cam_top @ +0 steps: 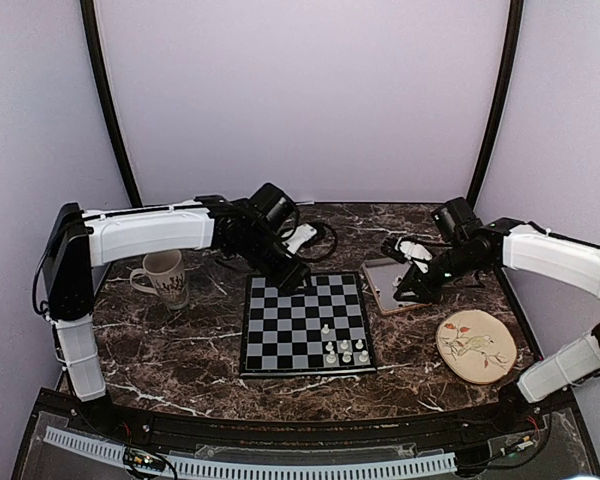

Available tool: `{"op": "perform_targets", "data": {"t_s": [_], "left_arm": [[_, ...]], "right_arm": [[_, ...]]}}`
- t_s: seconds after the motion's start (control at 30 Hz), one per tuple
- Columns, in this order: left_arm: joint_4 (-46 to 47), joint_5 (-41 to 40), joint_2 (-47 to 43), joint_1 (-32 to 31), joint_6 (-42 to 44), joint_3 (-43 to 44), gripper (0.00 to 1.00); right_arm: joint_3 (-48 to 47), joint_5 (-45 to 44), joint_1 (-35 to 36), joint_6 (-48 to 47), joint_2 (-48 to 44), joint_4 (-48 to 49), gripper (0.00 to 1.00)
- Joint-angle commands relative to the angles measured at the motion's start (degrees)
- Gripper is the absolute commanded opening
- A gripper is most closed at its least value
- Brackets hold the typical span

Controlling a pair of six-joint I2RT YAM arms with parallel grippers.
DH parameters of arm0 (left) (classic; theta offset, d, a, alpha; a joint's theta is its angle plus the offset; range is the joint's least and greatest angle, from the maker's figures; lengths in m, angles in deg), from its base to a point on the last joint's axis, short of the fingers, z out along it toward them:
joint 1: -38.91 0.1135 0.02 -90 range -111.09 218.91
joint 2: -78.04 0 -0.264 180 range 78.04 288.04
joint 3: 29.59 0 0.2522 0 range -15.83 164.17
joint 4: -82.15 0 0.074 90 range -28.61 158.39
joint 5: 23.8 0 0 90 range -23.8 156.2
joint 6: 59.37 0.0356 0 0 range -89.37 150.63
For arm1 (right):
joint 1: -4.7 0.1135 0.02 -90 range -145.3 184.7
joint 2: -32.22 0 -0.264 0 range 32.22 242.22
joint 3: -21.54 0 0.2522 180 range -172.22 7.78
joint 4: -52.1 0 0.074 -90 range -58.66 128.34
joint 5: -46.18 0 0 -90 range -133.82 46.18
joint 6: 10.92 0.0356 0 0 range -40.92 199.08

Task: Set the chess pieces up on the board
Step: Pick up the pawn from the chessboard.

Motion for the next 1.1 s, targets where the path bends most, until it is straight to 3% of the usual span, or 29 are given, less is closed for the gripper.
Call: {"op": "perform_targets", "data": {"t_s": [0.0,0.13,0.43,1.07], "left_arm": [[-6.98,1.96,4.63,-2.44,3.76,5.79,0.57],[-9.15,2.78,9.99,-3.99,3.82,11.45,0.56],[-13.40,1.82,18.60,-5.97,4.01,21.10,0.51],[-15.41,4.33,21.73,-7.86,4.00,20.61,0.42]], "right_arm": [[4.82,5.81,-6.05,2.77,-5.57,9.62,0.26],[5.51,4.53,-9.62,4.31,-6.73,11.63,0.25],[5.29,3.40,-9.90,3.32,-4.57,10.95,0.27],[5.12,1.59,-9.90,2.05,-1.88,10.33,0.27]]}}
